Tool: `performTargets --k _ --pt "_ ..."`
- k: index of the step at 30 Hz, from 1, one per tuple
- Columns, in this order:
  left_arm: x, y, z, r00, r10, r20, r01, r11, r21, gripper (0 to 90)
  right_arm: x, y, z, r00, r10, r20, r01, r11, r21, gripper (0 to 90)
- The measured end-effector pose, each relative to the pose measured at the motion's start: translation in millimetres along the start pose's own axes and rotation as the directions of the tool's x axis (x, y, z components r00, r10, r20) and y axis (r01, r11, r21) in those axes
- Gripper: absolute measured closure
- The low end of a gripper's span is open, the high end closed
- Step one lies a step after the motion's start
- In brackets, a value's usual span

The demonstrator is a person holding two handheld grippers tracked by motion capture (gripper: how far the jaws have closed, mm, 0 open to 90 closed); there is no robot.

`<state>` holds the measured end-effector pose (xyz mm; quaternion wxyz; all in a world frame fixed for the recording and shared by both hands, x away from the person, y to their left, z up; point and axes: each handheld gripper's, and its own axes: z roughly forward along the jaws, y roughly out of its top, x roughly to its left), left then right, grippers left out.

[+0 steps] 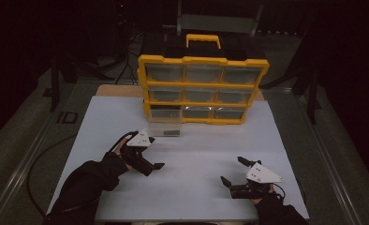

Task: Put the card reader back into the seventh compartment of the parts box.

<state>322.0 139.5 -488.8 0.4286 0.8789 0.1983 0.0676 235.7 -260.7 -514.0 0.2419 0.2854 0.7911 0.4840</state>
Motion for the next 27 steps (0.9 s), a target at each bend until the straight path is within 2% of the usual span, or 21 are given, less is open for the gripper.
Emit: performTargets --k 9,16,21,27 --pt "-6.3 -11.8 2.4 0.9999 -0.006 -0.012 0.006 0.9999 -0.009 0.0 0.3 0.2 0.0 1.0000 -0.001 0.000 0.001 1.000 0.000 8.1" --pt "-11.7 -27.8 -1.0 0.9995 -0.025 -0.019 0.024 0.9989 -0.041 0.0 0.5 0.2 -0.4 1.0000 -0.001 0.002 0.001 1.000 0.002 8.1" --pt "-15.1 -34.7 -2.5 0.9994 -0.033 -0.013 0.032 0.9990 -0.031 0.0 0.5 0.3 -0.3 1.0000 -0.001 0.002 0.001 1.000 0.002 8.2" --pt "-23.4 -41.0 -4.0 0.9998 -0.014 -0.014 0.014 0.9997 -0.019 0.0 0.8 0.1 0.4 1.0000 -0.003 0.002 0.003 1.000 0.001 8.1"
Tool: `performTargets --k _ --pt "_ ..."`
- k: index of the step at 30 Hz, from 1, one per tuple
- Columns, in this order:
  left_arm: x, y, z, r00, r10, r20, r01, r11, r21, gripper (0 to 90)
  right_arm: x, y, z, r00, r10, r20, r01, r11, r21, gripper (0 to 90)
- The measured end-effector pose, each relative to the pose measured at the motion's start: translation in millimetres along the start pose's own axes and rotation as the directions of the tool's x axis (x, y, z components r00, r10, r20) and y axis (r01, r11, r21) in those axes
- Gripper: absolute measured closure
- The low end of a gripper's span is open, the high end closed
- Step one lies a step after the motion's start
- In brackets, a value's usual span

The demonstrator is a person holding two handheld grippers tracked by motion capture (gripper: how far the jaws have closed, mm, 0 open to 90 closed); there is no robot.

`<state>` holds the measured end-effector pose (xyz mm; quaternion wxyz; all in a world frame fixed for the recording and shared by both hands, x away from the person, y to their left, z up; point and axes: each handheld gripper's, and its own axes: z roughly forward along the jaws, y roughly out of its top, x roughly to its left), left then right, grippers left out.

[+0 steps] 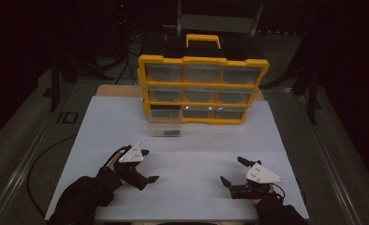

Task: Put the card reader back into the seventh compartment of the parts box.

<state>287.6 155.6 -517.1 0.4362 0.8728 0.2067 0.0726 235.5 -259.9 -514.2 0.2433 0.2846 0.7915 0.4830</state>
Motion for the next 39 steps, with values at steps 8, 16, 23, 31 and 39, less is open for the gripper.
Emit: performTargets --k 8,16,23,31,39 --pt "-5.4 -4.6 -7.3 0.9999 0.001 -0.014 -0.001 0.9999 -0.016 0.0 -0.2 0.0 -0.5 1.0000 -0.002 -0.001 0.002 1.000 0.001 8.1" --pt "-4.9 -11.9 -11.3 0.9999 -0.006 -0.012 0.006 1.0000 0.005 0.0 -0.2 0.0 -0.4 1.0000 -0.002 0.000 0.002 1.000 0.001 8.1" --pt "-4.3 -16.6 -11.1 0.9999 0.004 -0.013 -0.004 0.9994 0.035 0.0 -0.6 -0.3 -0.5 1.0000 0.002 -0.001 -0.002 1.000 0.000 8.1" --pt "-4.8 -19.0 -10.9 0.9998 0.011 -0.015 -0.010 0.9998 0.017 0.0 -0.6 -0.5 -0.5 1.0000 0.005 0.001 -0.005 1.000 0.001 8.1" --pt "-3.9 -20.3 -10.9 0.9999 0.006 -0.015 -0.006 0.9999 0.015 0.0 -1.3 -0.3 0.6 1.0000 -0.002 0.000 0.002 1.000 0.003 8.2"
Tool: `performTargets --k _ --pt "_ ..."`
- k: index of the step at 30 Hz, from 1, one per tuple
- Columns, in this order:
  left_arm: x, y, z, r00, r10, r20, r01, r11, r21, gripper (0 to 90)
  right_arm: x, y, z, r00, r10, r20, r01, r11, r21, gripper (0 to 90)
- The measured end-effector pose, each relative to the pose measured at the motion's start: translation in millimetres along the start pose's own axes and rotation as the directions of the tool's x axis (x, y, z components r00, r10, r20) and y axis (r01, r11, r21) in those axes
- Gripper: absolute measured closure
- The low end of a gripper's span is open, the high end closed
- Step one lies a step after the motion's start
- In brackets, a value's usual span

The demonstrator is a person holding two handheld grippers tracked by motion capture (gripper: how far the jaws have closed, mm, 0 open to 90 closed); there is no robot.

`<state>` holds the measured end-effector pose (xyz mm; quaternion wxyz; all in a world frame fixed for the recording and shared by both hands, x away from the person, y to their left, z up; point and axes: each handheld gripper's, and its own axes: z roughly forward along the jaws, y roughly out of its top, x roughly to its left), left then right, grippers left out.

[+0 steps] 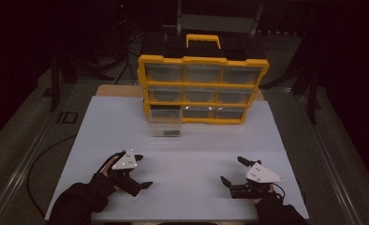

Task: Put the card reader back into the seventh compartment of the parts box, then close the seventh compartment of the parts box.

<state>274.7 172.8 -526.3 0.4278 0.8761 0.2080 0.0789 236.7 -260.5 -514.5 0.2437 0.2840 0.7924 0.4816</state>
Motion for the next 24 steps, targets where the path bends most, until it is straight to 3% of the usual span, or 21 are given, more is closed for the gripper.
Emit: performTargets --k 24 --pt "-1.2 6.8 0.2 0.9993 -0.015 0.033 0.015 0.9999 0.003 0.0 0.2 -0.7 -2.4 1.0000 0.001 0.005 -0.001 1.000 -0.001 8.1"
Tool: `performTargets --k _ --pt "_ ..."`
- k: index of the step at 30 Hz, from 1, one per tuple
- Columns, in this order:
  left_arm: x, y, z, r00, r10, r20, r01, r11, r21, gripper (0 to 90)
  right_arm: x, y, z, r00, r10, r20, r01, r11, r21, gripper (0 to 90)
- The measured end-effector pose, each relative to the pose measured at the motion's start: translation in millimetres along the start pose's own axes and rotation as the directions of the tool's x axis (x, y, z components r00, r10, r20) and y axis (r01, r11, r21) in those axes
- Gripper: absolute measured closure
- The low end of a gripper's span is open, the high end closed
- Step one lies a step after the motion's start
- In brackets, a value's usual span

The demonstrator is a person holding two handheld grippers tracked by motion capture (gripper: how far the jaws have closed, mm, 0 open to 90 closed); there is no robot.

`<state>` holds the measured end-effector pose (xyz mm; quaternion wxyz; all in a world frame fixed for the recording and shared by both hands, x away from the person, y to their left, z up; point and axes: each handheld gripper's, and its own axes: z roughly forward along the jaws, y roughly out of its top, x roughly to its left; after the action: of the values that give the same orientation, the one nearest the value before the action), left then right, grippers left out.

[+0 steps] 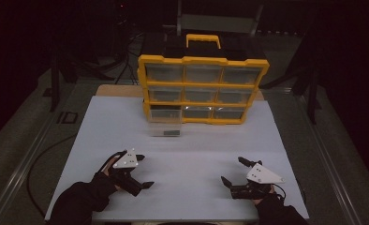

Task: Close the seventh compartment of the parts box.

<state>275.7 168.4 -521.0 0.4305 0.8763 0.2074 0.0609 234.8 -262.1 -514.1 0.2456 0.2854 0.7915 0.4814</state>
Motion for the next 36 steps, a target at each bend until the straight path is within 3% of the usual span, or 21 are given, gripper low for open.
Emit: performTargets --k 4,14,24,36 --pt "-1.9 3.4 0.1 0.9999 0.000 0.015 0.000 1.0000 0.009 0.0 0.5 0.5 -0.9 1.0000 0.000 0.004 0.000 1.000 -0.001 8.2" --pt "-7.2 17.0 -5.5 0.9996 0.022 -0.017 -0.022 0.9994 -0.026 0.0 0.8 1.1 -0.3 1.0000 -0.002 0.006 0.002 1.000 -0.004 8.1" --pt "-8.9 31.8 -7.6 0.9984 0.029 -0.049 -0.031 0.9991 -0.028 0.0 1.2 1.2 -0.1 1.0000 -0.004 0.008 0.004 1.000 -0.001 8.1" --pt "-6.9 62.3 -10.5 0.9943 0.072 -0.078 -0.076 0.9962 -0.043 0.0 0.9 1.3 -0.6 1.0000 -0.003 0.009 0.003 1.000 -0.003 8.2"
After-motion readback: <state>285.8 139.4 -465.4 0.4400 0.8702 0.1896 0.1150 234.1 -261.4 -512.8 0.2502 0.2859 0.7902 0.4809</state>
